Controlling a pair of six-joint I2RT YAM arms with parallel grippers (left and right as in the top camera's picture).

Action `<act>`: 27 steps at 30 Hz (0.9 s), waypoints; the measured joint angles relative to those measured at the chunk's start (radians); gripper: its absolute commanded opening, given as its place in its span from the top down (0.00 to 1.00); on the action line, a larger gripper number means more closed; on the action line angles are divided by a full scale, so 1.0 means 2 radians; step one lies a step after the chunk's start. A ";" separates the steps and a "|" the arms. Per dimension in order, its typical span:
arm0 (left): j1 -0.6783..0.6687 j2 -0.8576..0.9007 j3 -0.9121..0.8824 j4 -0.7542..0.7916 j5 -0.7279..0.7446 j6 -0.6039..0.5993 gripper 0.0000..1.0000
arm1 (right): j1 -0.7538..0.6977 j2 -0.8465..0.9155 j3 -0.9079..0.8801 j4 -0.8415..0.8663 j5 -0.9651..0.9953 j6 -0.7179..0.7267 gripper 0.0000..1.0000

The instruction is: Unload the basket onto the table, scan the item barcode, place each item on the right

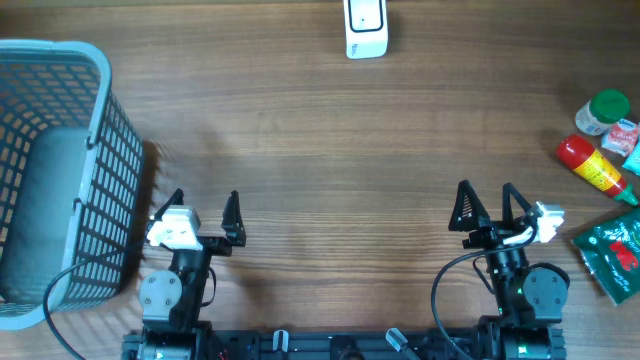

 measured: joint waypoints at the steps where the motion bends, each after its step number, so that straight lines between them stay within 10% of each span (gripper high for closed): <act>1: 0.000 0.000 0.000 0.000 0.000 0.000 0.00 | 0.000 0.000 0.000 0.000 0.000 0.000 0.00; 27: 0.000 0.000 0.000 0.000 0.000 0.000 0.00 | 0.000 0.000 0.000 -0.001 0.026 -0.177 0.00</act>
